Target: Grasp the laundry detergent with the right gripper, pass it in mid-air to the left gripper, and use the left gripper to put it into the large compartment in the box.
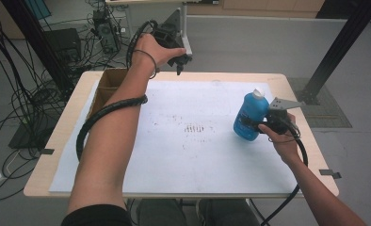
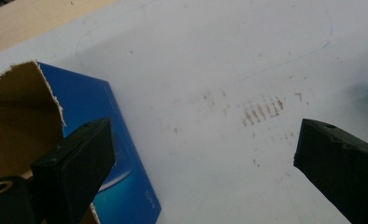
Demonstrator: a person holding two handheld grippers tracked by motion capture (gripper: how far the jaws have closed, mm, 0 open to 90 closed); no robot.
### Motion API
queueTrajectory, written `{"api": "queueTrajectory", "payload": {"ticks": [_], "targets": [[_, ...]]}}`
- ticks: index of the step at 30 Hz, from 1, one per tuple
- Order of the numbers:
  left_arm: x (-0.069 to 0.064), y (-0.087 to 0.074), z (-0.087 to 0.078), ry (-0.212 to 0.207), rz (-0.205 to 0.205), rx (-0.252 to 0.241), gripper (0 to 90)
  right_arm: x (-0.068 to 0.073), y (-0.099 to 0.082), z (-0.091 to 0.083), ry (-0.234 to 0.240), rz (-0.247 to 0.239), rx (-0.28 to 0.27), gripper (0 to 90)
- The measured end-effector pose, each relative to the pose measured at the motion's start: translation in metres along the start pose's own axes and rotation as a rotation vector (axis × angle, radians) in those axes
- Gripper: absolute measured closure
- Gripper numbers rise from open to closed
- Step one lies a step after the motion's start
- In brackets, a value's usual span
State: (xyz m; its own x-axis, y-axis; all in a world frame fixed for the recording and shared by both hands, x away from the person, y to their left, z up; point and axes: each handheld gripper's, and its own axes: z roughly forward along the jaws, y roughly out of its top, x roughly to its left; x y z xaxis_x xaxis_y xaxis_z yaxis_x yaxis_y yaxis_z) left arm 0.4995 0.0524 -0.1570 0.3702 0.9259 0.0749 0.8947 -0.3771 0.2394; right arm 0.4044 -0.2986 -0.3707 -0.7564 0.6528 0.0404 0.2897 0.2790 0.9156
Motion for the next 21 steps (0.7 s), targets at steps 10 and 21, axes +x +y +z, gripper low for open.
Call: {"api": "queueTrajectory", "payload": {"ticks": [10, 21], "targets": [[-0.001, -0.007, -0.020, 0.000, 0.085, -0.012, 5.9, 0.003, 0.046, 0.010, 0.057, -0.006, 0.011, 45.6], [-0.002, -0.010, -0.038, -0.045, 0.220, -0.003, 5.9, 0.006, 0.089, 0.036, 0.171, -0.032, 0.049, 45.5]]}}
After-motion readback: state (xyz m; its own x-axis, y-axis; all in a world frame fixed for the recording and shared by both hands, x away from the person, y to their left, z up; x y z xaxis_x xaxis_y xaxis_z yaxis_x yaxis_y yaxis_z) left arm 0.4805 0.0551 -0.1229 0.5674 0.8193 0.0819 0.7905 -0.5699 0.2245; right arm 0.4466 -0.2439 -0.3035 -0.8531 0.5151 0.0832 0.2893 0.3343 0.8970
